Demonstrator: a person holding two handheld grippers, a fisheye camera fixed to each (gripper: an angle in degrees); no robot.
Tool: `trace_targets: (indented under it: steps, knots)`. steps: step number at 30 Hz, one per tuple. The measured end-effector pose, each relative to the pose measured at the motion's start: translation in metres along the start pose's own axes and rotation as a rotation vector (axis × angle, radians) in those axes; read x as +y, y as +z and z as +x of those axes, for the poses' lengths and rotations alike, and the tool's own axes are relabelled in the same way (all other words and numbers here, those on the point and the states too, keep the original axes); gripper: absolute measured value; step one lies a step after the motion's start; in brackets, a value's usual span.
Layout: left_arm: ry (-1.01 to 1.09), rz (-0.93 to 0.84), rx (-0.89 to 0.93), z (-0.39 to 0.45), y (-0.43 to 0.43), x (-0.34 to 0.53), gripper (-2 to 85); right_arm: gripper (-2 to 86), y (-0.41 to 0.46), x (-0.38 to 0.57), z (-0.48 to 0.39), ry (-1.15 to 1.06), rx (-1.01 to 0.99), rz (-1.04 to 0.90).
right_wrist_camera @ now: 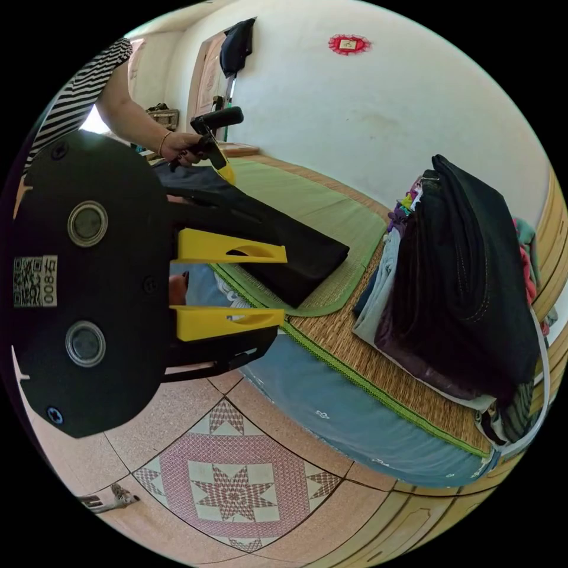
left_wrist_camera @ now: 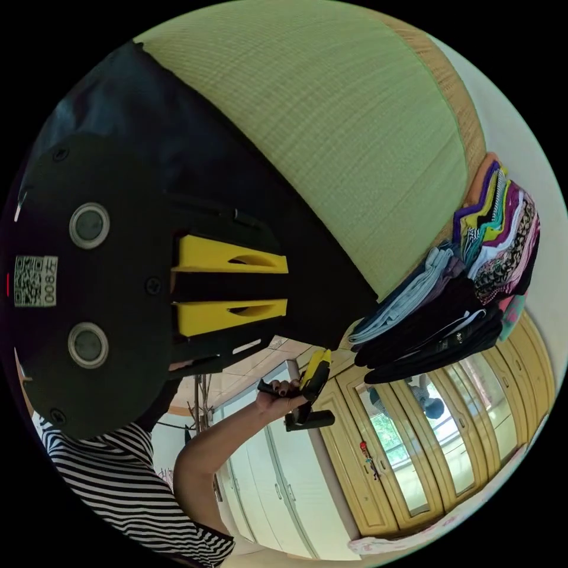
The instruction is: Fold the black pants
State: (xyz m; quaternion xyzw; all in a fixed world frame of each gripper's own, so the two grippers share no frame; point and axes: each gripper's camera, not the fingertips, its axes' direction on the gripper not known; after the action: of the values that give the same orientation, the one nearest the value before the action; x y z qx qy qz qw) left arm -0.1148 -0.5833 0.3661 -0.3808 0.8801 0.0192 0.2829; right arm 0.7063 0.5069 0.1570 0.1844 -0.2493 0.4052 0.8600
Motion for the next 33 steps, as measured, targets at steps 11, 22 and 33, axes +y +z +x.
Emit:
trace_targets:
  steps: [11, 22, 33]
  knots:
    - [0.108, -0.048, -0.06, 0.061, 0.04, -0.162, 9.3, 10.2, -0.014, -0.022, 0.076, 0.0, -0.08, 0.034]
    - [0.161, -0.131, -0.12, 0.114, 0.084, -0.292, 10.5, 9.9, -0.004, -0.053, 0.128, -0.01, -0.09, 0.001]
    - [0.164, -0.188, -0.117, 0.142, 0.102, -0.356, 6.8, 8.3, -0.006, -0.065, 0.169, 0.036, -0.196, 0.019]
